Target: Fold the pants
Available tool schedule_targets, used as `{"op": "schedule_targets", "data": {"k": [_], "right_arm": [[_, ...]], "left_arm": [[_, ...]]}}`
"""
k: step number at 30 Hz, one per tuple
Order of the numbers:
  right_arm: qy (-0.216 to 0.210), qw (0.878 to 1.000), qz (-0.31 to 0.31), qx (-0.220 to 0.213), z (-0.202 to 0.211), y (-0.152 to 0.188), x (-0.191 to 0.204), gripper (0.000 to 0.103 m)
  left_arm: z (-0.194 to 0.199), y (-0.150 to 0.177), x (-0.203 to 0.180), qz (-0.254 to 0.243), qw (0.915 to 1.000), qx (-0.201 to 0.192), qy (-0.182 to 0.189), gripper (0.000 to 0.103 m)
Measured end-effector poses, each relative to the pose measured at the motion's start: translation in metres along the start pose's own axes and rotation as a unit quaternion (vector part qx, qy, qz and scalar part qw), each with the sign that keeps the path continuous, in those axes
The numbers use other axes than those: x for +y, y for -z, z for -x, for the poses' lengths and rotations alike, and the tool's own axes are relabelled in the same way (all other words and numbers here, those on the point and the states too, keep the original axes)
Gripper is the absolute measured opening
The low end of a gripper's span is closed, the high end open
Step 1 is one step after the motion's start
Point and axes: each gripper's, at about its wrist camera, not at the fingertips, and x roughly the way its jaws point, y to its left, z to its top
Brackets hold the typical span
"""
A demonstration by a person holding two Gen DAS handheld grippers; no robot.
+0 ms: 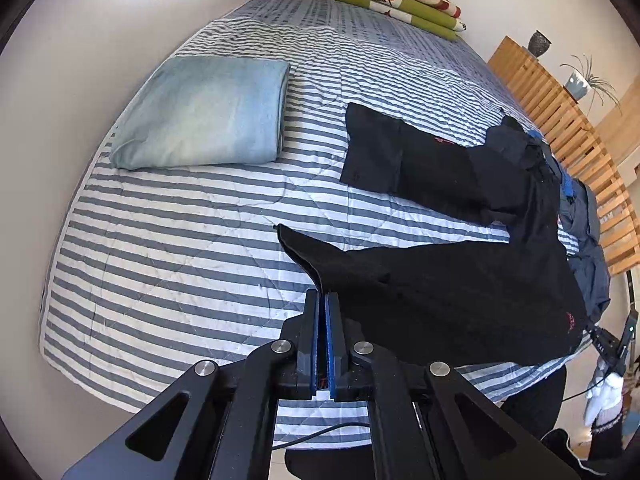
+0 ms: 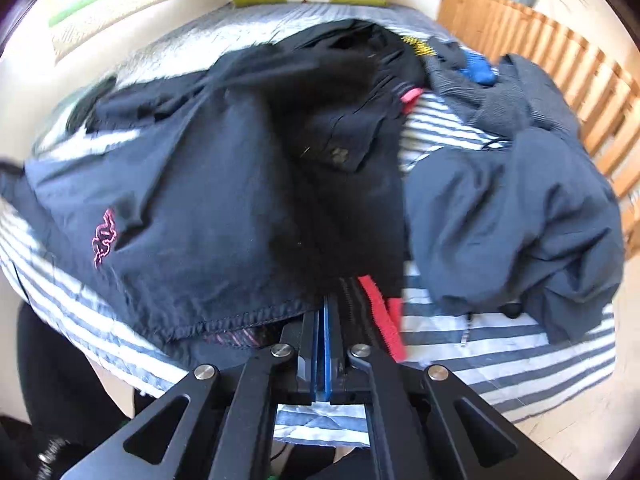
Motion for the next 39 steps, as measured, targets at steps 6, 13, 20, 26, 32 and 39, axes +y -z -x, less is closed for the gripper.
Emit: {"op": "schedule_targets", "data": {"k": [6, 13, 20, 26, 32, 39], "right_arm": [[-0.024, 0.999, 0.013, -0.018, 0.046, -0.008, -0.014, 0.001], [-0.017, 0.999, 0.005, 0.035, 0.033, 0.011, -0.028, 0.013], [-0.064, 0.995, -0.065, -0.041, 0.020, -0.046, -0.049, 0.030], [-0.061, 0.996, -0.062, -0.004, -0.055, -0.069, -0.030, 0.030], [-0.077, 0.995, -0.065, 0.015, -0.077, -0.053, -0.022, 0.033], [-0.077, 0.997, -0.026, 0.004, -0.070, -0.027, -0.010, 0.036]], "left_arm": [[-0.033, 0.029, 0.009, -0.007, 0.9984, 0.055, -0.010, 0.006], [-0.052, 0.037, 0.020, 0.029, 0.9979, 0.049, -0.030, 0.008], [-0.069, -0.012, -0.123, -0.096, 0.9948, 0.013, 0.030, 0.008], [-0.109, -0.039, -0.313, -0.240, 0.9643, 0.013, 0.112, 0.008], [-0.166, -0.058, -0.467, -0.311, 0.9294, 0.052, 0.191, 0.019], [-0.255, -0.038, -0.567, -0.362, 0.9104, 0.119, 0.162, 0.047]]}}
